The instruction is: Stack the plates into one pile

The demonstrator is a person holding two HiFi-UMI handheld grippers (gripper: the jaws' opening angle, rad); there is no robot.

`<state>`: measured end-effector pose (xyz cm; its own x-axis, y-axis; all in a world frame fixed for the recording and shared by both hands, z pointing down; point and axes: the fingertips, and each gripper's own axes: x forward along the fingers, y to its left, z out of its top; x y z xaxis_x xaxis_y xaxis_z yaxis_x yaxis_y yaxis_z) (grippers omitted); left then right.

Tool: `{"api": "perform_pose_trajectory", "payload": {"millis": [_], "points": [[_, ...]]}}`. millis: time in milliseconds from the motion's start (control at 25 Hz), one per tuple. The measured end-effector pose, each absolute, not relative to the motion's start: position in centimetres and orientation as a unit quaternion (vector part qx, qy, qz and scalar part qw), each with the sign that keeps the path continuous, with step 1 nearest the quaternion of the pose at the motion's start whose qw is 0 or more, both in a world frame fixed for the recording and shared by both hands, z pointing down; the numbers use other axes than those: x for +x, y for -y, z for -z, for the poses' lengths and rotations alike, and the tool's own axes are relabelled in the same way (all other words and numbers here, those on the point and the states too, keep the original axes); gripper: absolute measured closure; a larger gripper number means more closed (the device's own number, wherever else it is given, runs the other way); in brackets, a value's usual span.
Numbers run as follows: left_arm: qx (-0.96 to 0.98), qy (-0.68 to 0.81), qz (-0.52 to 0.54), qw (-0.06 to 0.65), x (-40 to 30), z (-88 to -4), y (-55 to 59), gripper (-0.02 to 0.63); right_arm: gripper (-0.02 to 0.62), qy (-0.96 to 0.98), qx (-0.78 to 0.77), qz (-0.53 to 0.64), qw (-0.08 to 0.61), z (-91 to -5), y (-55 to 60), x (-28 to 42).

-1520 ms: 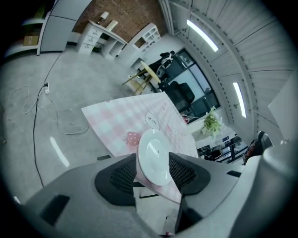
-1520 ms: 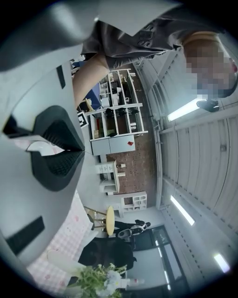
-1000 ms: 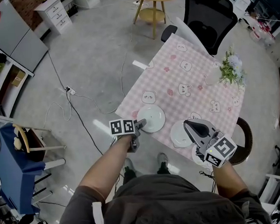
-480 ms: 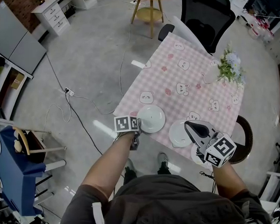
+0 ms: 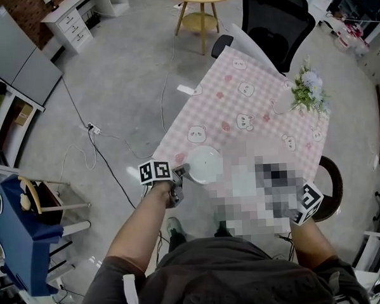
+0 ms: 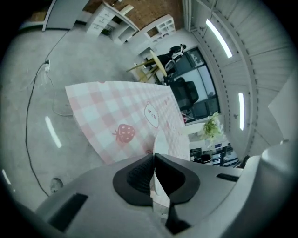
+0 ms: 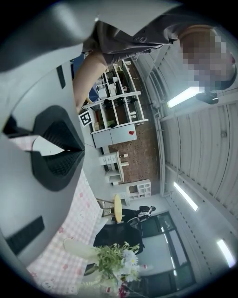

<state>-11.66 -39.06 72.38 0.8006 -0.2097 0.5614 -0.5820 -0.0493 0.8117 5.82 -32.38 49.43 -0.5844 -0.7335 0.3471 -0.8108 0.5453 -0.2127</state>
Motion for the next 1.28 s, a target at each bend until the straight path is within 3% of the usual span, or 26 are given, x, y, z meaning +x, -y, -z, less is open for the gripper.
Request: {"api": "perform_pose_trajectory", "payload": {"millis": [680,1280], "points": [[0.753,0.203,-0.022,0.625,-9.8,-64.2,38.1,0.592,0.601,0.871,0.453,-0.159,0.101,-47.7,32.2,6.5],[0.756,0.128,-0.114,0.632,1.5,-67.2,31.0,0.592,0.601,0.837,0.515,-0.159,0.097,-47.6,27.8,13.9]]}}
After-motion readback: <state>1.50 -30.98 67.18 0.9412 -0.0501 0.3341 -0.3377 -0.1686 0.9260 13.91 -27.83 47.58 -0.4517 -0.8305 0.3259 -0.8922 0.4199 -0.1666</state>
